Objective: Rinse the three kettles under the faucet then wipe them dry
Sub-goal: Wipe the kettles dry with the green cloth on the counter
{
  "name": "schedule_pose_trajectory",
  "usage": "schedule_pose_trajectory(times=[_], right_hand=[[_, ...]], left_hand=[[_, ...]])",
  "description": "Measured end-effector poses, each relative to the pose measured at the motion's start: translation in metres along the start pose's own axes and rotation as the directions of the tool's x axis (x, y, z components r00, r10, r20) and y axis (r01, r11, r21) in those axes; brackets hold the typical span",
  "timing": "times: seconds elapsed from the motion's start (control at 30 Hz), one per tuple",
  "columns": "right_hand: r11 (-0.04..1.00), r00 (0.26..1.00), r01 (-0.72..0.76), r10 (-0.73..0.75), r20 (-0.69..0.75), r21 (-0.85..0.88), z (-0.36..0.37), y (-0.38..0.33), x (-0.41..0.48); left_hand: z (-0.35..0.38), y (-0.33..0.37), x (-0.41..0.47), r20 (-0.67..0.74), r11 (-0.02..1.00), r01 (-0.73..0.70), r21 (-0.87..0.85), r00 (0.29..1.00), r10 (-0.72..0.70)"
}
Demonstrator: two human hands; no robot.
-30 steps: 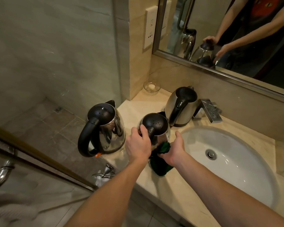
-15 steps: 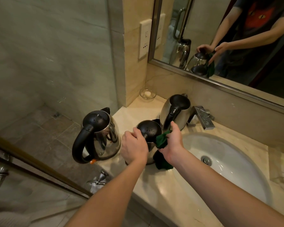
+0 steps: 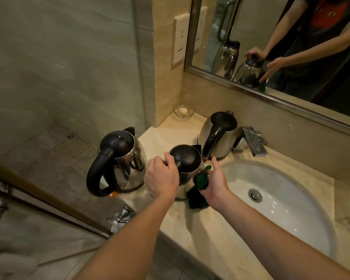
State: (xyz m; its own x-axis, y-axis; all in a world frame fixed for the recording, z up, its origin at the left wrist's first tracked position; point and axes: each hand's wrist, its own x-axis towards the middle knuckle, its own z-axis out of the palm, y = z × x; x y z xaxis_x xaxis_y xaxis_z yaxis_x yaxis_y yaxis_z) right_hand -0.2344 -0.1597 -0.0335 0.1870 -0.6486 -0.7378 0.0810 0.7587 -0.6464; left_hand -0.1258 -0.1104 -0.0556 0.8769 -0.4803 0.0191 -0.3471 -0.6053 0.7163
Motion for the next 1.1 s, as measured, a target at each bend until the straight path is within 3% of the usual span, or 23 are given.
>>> schedule_pose_trajectory(times=[0.2,0.33,0.7,0.93,1.1], right_hand=[[0.98,0.99,0.121,-0.107,0.094,-0.16,-0.001,-0.01,-0.019],[0.959,0.984,0.175,-0.161,0.077,-0.222,0.001,-0.01,-0.016],[1.0,1.0,-0.009,0.01,0.028,-0.026,-0.014,0.0,0.001],[0.989,0.991,0.135,-0.133,0.029,-0.064,-0.023,-0.012,-0.001],[0.97,0.977,0.212,-0.206,0.062,-0.121,-0.021,-0.018,-0.013]], left_hand=[[-0.005,-0.003,0.005,0.053,0.995,-0.099,0.012,0.994,0.098],[-0.007,-0.005,0.008,0.064,0.989,-0.151,0.008,0.987,0.15],[-0.012,-0.013,0.022,0.113,0.968,-0.249,-0.014,0.962,0.249],[-0.013,-0.015,0.031,0.143,0.944,-0.33,-0.026,0.933,0.33],[-0.017,-0.009,0.026,0.134,0.959,-0.283,-0.007,0.95,0.281]])
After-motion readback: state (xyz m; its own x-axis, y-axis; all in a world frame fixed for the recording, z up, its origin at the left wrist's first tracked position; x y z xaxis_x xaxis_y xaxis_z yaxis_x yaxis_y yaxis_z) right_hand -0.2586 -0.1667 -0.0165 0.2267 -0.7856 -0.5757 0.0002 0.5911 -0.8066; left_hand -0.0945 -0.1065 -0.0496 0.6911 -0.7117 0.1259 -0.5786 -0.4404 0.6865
